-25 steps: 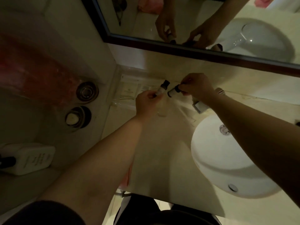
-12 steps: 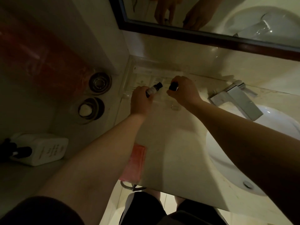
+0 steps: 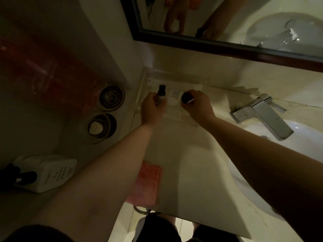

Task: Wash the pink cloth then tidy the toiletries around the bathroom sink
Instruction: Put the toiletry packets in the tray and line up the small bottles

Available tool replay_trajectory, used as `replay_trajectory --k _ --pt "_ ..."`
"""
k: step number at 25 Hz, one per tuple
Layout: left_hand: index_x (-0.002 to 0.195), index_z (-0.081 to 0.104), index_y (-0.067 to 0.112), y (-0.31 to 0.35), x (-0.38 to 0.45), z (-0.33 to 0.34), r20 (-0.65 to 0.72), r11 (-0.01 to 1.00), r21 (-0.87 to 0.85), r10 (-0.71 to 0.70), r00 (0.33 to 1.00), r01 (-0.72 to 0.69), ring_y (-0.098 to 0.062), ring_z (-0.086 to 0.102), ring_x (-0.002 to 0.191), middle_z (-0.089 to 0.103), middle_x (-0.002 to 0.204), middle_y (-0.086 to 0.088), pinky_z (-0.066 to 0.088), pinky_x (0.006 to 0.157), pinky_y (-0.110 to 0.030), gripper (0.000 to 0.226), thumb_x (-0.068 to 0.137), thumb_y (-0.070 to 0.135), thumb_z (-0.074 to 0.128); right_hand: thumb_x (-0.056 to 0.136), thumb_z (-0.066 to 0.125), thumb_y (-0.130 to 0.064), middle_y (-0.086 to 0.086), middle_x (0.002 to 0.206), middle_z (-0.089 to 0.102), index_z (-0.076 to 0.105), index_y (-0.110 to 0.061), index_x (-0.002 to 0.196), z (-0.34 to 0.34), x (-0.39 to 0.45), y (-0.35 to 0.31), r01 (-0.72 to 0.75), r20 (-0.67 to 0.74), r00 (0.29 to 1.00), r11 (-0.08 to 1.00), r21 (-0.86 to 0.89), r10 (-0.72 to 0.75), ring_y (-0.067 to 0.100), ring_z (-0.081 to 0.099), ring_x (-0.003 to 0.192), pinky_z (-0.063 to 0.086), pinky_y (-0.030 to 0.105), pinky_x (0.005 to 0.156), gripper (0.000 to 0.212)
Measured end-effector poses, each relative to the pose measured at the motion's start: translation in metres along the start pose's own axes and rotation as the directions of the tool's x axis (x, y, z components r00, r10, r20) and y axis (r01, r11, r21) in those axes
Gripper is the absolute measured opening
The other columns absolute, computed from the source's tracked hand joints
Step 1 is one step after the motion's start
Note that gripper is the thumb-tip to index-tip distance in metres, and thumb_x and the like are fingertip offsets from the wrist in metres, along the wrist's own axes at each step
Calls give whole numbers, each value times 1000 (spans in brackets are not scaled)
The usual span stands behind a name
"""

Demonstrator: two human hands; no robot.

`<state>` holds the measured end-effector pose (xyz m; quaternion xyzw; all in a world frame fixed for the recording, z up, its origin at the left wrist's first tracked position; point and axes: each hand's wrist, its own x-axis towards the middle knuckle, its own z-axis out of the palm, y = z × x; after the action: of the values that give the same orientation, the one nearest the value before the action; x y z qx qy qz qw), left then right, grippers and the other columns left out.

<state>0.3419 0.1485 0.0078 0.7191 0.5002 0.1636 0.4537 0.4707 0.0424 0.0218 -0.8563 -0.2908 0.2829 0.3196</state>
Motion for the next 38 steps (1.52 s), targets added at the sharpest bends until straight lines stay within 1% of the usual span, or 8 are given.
replay_trajectory --k 7,11,15,21,26,29,34,38 --pt "89 68 8 -4 35 0 -253 1000 -28 -6 968 -2 -18 61 74 68 84 -9 51 65 -32 20 76 22 74 84 66 -18 8 99 66 63 -19 116 20 50 -34 -33 8 999 991 131 32 24 66 81 59 41 69 33" --pt "102 68 3 7 56 12 -345 990 -98 -125 930 97 -9 55 76 65 89 -1 38 61 -1 23 83 15 69 85 66 -17 10 106 63 57 -17 127 32 73 -45 17 -26 1000 999 45 -16 19 59 84 54 34 69 42" --pt "110 65 13 10 75 17 -265 955 -249 -225 938 159 -16 63 92 69 105 -6 46 79 -22 24 88 22 61 90 60 -26 12 115 60 59 -15 123 54 90 -51 14 -67 998 999 32 -12 21 59 93 38 24 66 35" --pt "112 67 5 11 91 27 -492 984 -174 -121 862 39 -29 66 93 70 103 -15 40 70 -24 37 90 33 54 94 51 -38 6 98 69 62 -19 115 71 99 -67 76 -165 985 974 212 -41 16 64 82 41 21 66 30" --pt "119 67 13 1 100 27 -494 995 -93 -87 865 47 -25 65 102 70 112 -10 47 83 -27 31 91 25 60 87 58 -21 -2 101 73 62 -21 119 73 104 -71 161 -249 963 962 220 -105 15 68 88 55 31 73 33" --pt "116 69 13 1 105 27 -509 992 -116 -102 855 49 -26 66 98 71 109 -11 50 82 -33 29 90 22 60 85 60 -18 1 101 73 64 -17 117 73 107 -70 157 -255 962 962 223 -98 17 68 90 53 28 72 32" --pt "111 71 12 3 112 24 -510 997 20 -54 858 75 -22 64 98 71 108 -9 32 70 -17 26 96 23 52 87 56 -17 4 99 72 64 -13 111 72 110 -72 192 -273 952 962 194 -135 18 67 89 49 25 67 26" --pt "110 70 13 6 120 24 -509 991 42 -86 857 124 -24 63 100 70 110 -10 36 77 -26 27 97 24 49 90 53 -17 5 99 71 65 -13 110 75 111 -77 168 -274 956 964 205 -108 18 66 89 45 23 65 24"
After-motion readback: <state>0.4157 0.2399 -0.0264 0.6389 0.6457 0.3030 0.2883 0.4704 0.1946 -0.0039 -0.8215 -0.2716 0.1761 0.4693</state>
